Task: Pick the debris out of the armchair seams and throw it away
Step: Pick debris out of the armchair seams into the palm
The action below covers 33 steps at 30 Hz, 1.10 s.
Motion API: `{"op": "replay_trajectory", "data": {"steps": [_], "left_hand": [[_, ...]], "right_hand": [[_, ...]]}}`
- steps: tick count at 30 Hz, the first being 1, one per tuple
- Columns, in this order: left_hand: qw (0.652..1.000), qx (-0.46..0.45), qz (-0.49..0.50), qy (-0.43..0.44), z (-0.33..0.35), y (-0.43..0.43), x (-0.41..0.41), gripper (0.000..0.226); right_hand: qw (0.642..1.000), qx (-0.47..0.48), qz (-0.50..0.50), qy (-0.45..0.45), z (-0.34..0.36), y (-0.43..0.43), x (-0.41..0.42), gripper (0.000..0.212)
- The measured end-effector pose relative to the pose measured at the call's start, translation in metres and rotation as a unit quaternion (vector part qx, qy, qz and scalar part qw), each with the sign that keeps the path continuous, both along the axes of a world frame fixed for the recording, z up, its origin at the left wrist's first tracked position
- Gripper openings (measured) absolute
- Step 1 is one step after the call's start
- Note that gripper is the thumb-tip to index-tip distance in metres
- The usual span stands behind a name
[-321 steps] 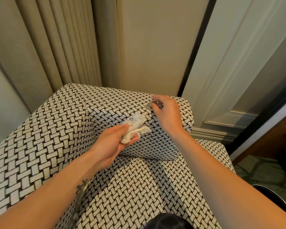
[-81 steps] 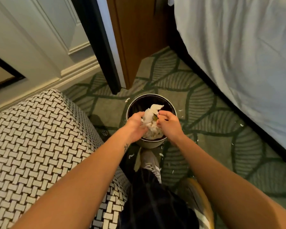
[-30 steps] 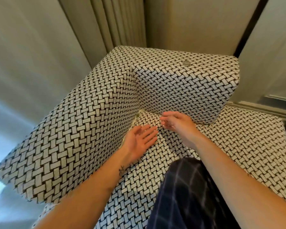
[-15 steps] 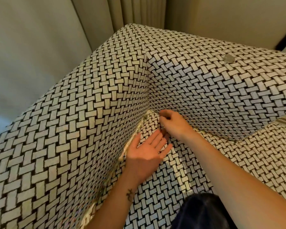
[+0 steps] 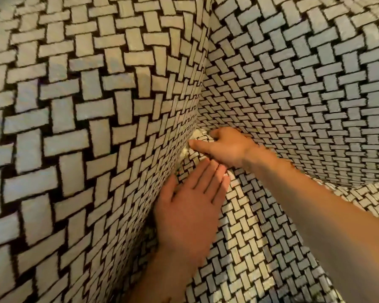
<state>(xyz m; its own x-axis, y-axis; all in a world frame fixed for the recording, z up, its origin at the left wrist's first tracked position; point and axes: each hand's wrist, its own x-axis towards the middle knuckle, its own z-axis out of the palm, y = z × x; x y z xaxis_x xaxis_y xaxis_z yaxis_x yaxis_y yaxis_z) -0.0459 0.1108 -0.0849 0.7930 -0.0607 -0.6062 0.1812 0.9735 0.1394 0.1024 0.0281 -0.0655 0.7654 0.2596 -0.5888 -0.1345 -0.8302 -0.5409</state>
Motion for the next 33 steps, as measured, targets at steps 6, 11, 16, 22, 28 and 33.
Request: {"op": "replay_trajectory", "data": {"steps": [6,11,16,22,28,33], "left_hand": [[0.999,0.033,0.006,0.003,0.009,-0.008,-0.002,0.07],[0.999,0.044,0.013,0.002,0.014,-0.008,-0.004,0.068],[0.999,0.044,0.012,0.013,0.015,-0.006,-0.002,0.068],[0.999,0.044,0.014,0.024,0.018,-0.009,-0.002,0.068],[0.999,0.03,0.006,0.012,0.019,-0.001,-0.002,0.065],[0.996,-0.032,0.045,0.073,0.003,0.001,-0.006,0.062]], "right_hand": [[0.997,0.015,0.021,0.069,0.005,-0.003,0.007,0.091],[0.994,0.058,-0.009,0.094,-0.001,-0.008,0.007,0.081],[0.993,0.047,-0.011,0.105,-0.003,0.0,0.014,0.072],[0.991,0.032,-0.007,0.127,-0.008,0.016,0.019,0.06],[0.988,0.099,-0.038,0.111,-0.018,0.001,0.013,0.052],[0.991,0.106,0.008,0.082,-0.02,-0.004,0.009,0.066]]}}
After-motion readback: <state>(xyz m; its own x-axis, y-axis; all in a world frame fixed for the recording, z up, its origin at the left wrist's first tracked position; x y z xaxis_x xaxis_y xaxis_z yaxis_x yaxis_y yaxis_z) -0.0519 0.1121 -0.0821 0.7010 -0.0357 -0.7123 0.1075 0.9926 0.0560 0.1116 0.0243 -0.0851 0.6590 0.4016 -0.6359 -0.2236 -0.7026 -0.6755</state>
